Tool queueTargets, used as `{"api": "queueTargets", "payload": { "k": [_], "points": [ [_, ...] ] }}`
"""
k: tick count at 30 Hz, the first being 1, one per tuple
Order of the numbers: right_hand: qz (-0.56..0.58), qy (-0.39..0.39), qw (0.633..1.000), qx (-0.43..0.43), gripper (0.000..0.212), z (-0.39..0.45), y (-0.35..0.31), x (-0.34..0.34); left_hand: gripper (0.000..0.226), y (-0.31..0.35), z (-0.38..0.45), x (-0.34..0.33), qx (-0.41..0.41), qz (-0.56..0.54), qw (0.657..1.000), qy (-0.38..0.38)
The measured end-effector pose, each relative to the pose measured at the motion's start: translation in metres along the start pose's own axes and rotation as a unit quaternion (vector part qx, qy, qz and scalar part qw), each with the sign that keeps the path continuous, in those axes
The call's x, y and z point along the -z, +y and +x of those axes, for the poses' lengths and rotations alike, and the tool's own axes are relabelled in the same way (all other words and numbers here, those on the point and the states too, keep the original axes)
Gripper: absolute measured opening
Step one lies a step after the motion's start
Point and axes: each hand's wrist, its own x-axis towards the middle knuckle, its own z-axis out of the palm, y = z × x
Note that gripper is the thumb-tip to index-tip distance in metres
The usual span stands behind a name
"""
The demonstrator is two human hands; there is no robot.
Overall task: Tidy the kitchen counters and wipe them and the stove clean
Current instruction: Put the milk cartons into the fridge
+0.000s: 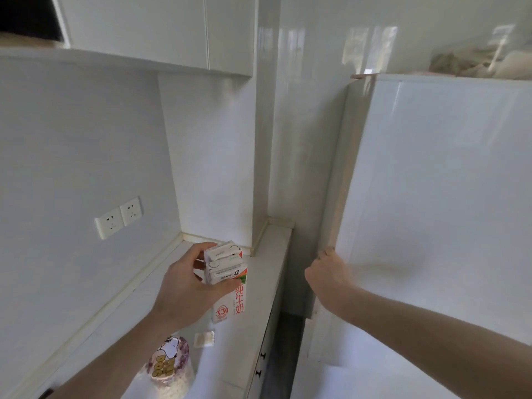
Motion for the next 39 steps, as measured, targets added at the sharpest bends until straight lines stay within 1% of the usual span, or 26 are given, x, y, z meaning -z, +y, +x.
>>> {"api": "queueTargets", "payload": {
  "k": [2,6,8,10,11,12,14,16,18,22,24,25,27,28,30,34,36,37,39],
  "points": [
    [0.033,-0.021,0.999,0.007,0.022,-0.021,-0.015,0.004,0.058,-0.001,-0.006,-0.002,-0.008,0.008,1.0,-0.015],
    [0.075,-0.051,0.996,0.011,0.035,-0.057,-0.044,-0.001,0.055,-0.003,-0.013,-0.007,-0.035,0.02,0.998,-0.038],
    [0.117,-0.062,0.991,-0.006,0.034,-0.07,-0.055,-0.01,0.054,-0.004,-0.016,-0.01,-0.04,0.012,0.998,-0.048],
    [0.175,-0.053,0.983,-0.014,0.031,-0.079,-0.066,-0.027,0.055,-0.003,-0.02,-0.015,-0.045,0.004,0.997,-0.057],
    [0.229,-0.053,0.972,-0.021,0.031,-0.085,-0.07,-0.034,0.055,-0.003,-0.021,-0.018,-0.048,0.001,0.997,-0.062],
    [0.308,-0.052,0.949,-0.047,0.031,-0.091,-0.073,-0.038,0.055,-0.003,-0.023,-0.02,-0.052,0.001,0.996,-0.067],
    [0.444,-0.046,0.888,-0.113,0.036,-0.109,-0.075,-0.044,0.056,0.0,-0.026,-0.028,-0.062,-0.002,0.995,-0.084],
    [0.513,-0.032,0.842,-0.165,0.041,-0.128,-0.076,-0.05,0.057,0.002,-0.027,-0.036,-0.068,-0.013,0.992,-0.102],
    [0.557,-0.026,0.805,-0.203,0.043,-0.146,-0.076,-0.054,0.059,0.004,-0.028,-0.045,-0.073,-0.023,0.99,-0.12],
    [0.603,-0.024,0.755,-0.256,0.046,-0.17,-0.078,-0.062,0.061,0.003,-0.03,-0.064,-0.088,-0.043,0.983,-0.158],
    [0.627,-0.037,0.725,-0.281,0.049,-0.183,-0.075,-0.07,0.062,0.007,-0.032,-0.077,-0.097,-0.054,0.978,-0.179],
    [0.633,-0.043,0.716,-0.29,0.05,-0.188,-0.073,-0.074,0.064,0.009,-0.034,-0.082,-0.099,-0.06,0.976,-0.187],
    [0.621,-0.045,0.722,-0.303,0.051,-0.197,-0.068,-0.083,0.066,0.014,-0.034,-0.092,-0.095,-0.077,0.97,-0.209],
    [0.614,-0.037,0.724,-0.311,0.051,-0.2,-0.065,-0.086,0.067,0.017,-0.034,-0.097,-0.093,-0.085,0.967,-0.222],
    [0.612,-0.005,0.718,-0.331,0.047,-0.202,-0.057,-0.086,0.069,0.025,-0.035,-0.105,-0.092,-0.1,0.96,-0.245],
    [0.64,0.085,0.68,-0.347,0.038,-0.197,-0.042,-0.081,0.069,0.041,-0.037,-0.122,-0.105,-0.116,0.947,-0.281],
    [0.663,0.124,0.652,-0.345,0.036,-0.197,-0.033,-0.08,0.069,0.048,-0.036,-0.13,-0.106,-0.13,0.941,-0.296],
    [0.683,0.142,0.631,-0.341,0.035,-0.198,-0.028,-0.08,0.068,0.051,-0.034,-0.133,-0.109,-0.135,0.937,-0.304],
    [0.734,0.172,0.572,-0.323,0.031,-0.199,-0.015,-0.08,0.066,0.058,-0.031,-0.138,-0.12,-0.138,0.928,-0.324]
  ]
}}
